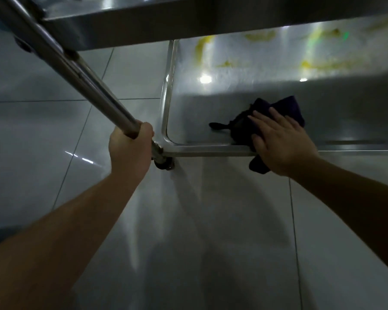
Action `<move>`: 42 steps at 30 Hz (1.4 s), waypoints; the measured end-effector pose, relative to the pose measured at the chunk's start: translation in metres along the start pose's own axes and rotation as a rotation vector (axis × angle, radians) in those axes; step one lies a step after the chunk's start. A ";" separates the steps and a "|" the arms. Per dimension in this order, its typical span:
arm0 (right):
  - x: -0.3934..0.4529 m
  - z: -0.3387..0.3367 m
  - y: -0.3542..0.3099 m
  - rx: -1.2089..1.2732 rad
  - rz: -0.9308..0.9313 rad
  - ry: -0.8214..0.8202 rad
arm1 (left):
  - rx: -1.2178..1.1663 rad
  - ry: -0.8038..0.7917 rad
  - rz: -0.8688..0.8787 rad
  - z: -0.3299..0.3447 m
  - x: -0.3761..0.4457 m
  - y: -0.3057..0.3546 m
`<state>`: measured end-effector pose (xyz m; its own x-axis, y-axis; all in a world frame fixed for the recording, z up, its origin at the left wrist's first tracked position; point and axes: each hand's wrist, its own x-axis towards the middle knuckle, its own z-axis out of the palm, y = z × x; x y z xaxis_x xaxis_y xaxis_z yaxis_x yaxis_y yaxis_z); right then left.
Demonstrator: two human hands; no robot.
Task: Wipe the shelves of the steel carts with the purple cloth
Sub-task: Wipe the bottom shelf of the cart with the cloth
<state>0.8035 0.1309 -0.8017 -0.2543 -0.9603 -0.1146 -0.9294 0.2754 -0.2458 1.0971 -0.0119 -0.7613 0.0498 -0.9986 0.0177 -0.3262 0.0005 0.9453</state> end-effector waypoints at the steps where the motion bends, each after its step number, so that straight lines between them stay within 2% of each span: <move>1: -0.002 -0.002 0.007 -0.001 0.002 -0.013 | 0.103 -0.016 0.013 -0.002 -0.005 -0.007; 3: -0.003 -0.007 0.016 -0.003 -0.018 -0.049 | 0.376 -0.091 -0.013 -0.007 -0.017 -0.024; 4: -0.002 -0.009 0.019 -0.007 -0.031 -0.069 | 0.518 -0.178 -0.120 -0.009 -0.023 -0.032; 6: 0.001 -0.011 0.022 -0.025 -0.051 -0.117 | 0.767 -0.442 -0.372 -0.009 -0.040 -0.041; 7: 0.002 -0.011 0.023 -0.039 -0.062 -0.142 | 0.862 -0.581 -0.407 -0.006 -0.049 -0.042; 8: 0.004 -0.012 0.025 -0.052 -0.074 -0.162 | 0.909 -0.669 -0.374 -0.001 -0.058 -0.040; 10: 0.007 -0.013 0.025 -0.048 -0.075 -0.193 | 0.860 -0.728 -0.250 0.018 -0.071 -0.028; 13: 0.009 -0.015 0.025 -0.023 -0.078 -0.221 | 0.767 -0.742 -0.110 0.051 -0.082 0.003; 15: 0.006 -0.015 0.033 -0.016 -0.110 -0.217 | 0.800 -0.775 0.026 0.069 -0.088 0.024; 20: -0.028 -0.027 0.103 -0.029 -0.087 -0.111 | 0.734 -0.762 0.340 0.104 -0.102 0.051; 23: -0.056 -0.036 0.163 -0.038 0.058 -0.035 | 0.721 -0.734 0.501 0.130 -0.104 0.058; 28: -0.086 -0.057 0.245 0.004 0.400 0.087 | 0.864 -0.719 0.851 0.179 -0.104 0.058; 30: -0.084 -0.059 0.248 0.010 0.498 0.085 | 0.919 -0.720 0.846 0.202 -0.110 0.056; 33: -0.071 -0.049 0.216 0.028 0.531 0.093 | 0.864 -0.601 0.637 0.233 -0.125 0.056; 35: -0.063 -0.039 0.180 0.032 0.375 0.062 | 0.834 -0.519 0.526 0.248 -0.131 0.059; 38: -0.054 -0.027 0.143 -0.008 0.113 0.021 | 0.860 -0.466 0.533 0.260 -0.133 0.063; 42: -0.061 -0.031 0.166 -0.015 0.006 0.015 | 0.851 -0.464 0.548 0.278 -0.146 0.068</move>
<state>0.6568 0.2335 -0.8054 -0.2634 -0.9594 -0.1013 -0.9319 0.2801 -0.2304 0.8058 0.1191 -0.7902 -0.5990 -0.7974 0.0727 -0.7457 0.5886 0.3120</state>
